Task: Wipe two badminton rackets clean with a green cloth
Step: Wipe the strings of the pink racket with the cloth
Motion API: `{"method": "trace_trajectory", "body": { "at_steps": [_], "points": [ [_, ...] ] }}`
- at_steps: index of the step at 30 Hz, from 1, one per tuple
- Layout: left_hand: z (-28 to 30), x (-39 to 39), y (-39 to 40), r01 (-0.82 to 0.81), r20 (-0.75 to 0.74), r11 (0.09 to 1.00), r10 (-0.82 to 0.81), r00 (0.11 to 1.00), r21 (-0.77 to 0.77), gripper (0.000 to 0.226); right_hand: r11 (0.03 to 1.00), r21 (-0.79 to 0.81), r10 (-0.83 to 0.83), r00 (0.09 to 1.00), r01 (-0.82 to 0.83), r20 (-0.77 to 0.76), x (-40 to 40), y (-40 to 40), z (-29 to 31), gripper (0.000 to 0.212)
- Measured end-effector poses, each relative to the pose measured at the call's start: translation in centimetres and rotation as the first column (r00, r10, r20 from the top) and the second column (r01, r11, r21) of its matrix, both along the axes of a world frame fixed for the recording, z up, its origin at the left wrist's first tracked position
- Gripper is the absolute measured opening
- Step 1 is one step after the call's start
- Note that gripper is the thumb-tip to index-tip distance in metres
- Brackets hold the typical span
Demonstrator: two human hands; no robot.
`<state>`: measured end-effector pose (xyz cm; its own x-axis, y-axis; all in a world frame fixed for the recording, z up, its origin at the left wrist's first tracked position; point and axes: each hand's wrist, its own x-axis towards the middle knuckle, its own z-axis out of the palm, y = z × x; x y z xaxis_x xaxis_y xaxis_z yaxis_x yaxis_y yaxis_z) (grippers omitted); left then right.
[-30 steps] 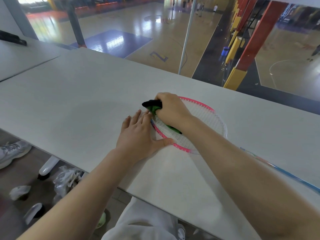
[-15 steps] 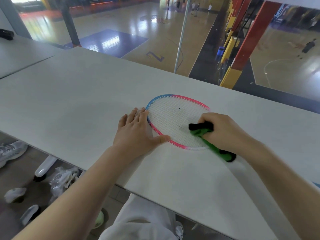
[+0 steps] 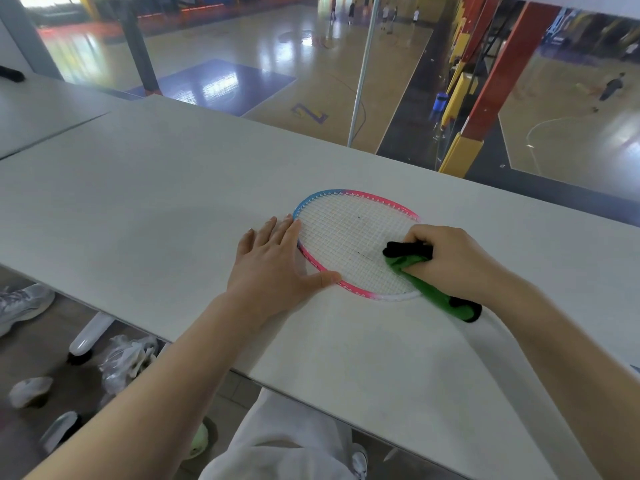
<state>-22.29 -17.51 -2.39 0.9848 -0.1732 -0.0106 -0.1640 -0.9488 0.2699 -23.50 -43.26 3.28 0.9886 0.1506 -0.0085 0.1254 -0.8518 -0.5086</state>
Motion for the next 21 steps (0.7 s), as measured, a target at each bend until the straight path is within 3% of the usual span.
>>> {"method": "trace_trajectory", "body": {
  "at_steps": [8,21],
  "points": [
    [-0.2,-0.1,0.2,0.013,0.055,1.0,-0.012,0.998,-0.019,0.111,0.998,-0.018,0.059,0.994,-0.058,0.094,4.0,6.1,-0.7,0.005],
    [0.1,-0.2,-0.1,0.027,0.063,0.999,-0.028,0.998,0.019,0.107,0.993,-0.007,0.121,0.98,-0.121,0.16,9.8,13.0,-1.1,0.018]
  ]
}}
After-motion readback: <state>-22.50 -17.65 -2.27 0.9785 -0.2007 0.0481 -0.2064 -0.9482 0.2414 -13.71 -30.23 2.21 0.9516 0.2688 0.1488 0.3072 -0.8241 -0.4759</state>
